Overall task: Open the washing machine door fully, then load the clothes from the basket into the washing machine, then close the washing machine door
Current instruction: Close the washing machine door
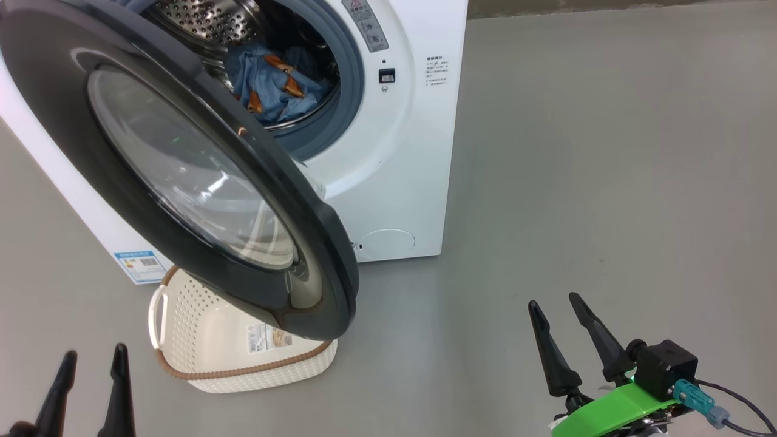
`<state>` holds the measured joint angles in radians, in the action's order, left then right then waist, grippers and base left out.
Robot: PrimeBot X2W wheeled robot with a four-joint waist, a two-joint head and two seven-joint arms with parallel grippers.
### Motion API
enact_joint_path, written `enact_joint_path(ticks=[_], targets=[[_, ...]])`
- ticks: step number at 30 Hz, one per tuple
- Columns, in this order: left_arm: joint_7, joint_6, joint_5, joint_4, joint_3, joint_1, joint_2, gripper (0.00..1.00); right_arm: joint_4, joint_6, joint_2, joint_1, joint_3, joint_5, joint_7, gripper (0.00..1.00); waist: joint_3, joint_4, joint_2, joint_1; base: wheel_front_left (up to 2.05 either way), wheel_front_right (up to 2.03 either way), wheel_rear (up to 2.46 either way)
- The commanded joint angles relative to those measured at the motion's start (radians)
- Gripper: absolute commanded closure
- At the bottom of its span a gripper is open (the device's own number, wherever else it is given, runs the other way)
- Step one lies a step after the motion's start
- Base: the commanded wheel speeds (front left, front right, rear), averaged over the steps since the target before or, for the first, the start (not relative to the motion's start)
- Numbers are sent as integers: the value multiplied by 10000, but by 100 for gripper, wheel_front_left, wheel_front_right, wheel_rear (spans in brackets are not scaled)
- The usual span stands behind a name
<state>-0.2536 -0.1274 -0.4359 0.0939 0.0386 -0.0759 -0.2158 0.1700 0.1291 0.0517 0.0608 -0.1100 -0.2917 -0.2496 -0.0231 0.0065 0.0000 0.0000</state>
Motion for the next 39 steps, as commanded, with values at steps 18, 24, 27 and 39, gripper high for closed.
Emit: enact_joint_path(ticks=[18, 24, 27, 39], targets=[[-81, -33, 743, -314, 779, -352, 192, 0, -301, 16, -15, 159, -127, 153, -122, 0, 37, -24, 0, 0, 0, 0, 0], [-82, -33, 815, -324, 826, -361, 246, 0, -287, 16, -15, 152, -95, 178, -122, 0, 21, 5, 0, 0, 0, 0, 0], [-82, -33, 824, -374, 851, -340, 252, 0, -259, 16, -15, 168, -77, 185, -122, 31, -6, 20, 0, 0, 0, 0, 0], [-82, -33, 812, -580, 801, -378, 214, 0, -1198, 16, -15, 331, 87, 139, -122, 100, -49, 74, 0, 0, 0, 0, 0]])
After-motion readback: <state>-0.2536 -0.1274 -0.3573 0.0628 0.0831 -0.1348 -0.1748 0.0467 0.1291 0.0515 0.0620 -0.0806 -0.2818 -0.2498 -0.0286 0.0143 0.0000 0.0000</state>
